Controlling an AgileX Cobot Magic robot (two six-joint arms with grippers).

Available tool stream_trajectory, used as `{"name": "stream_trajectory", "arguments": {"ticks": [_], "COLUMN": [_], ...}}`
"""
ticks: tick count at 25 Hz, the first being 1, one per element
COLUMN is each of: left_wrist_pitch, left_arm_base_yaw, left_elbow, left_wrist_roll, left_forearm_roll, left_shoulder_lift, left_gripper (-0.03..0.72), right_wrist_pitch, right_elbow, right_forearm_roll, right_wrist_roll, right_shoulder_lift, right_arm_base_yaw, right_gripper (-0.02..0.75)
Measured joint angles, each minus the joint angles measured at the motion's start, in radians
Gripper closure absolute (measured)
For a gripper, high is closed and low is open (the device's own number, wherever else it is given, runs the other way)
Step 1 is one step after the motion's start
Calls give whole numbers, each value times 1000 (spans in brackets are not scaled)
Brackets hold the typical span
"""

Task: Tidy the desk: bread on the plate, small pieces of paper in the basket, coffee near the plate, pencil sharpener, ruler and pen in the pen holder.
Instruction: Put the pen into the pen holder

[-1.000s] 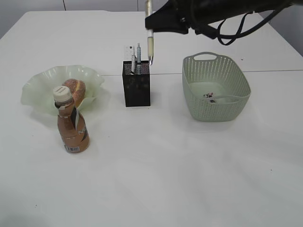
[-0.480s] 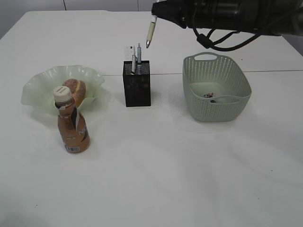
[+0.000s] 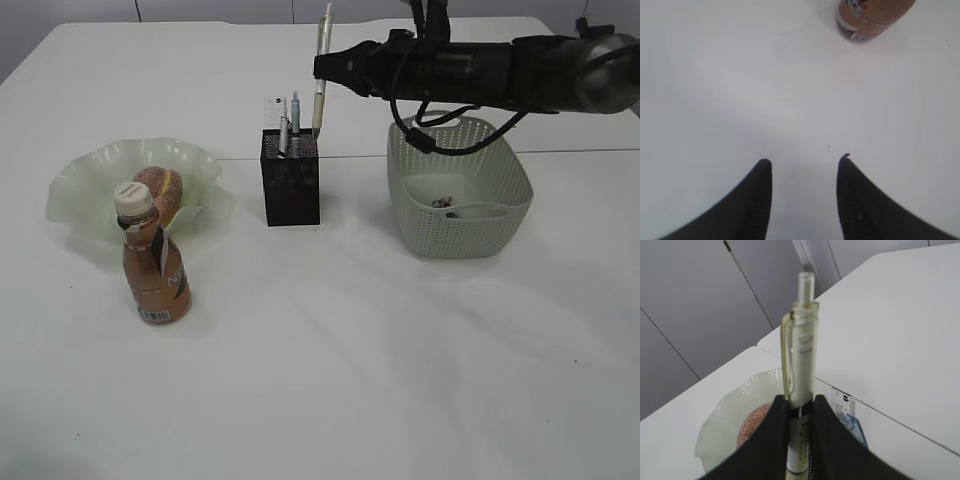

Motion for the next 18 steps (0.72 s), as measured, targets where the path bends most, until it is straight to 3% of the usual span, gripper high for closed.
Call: {"name": "stream_trajectory", "arguments": {"ticks": [18], "left_wrist_pitch": [8], "left_arm_base_yaw": [0], "left_elbow": [0], "left_wrist_roll": [0], "left_forearm_roll": [0], "left_shoulder_lift": [0], "left_gripper": [379], "right_wrist_pitch": [-38], "right_elbow": [-101], "right_forearm_roll": [3], "right_wrist_roll": [-156], "right_shoulder_lift": [74], "right_arm_base_yaw": [43], "right_gripper": [676]}}
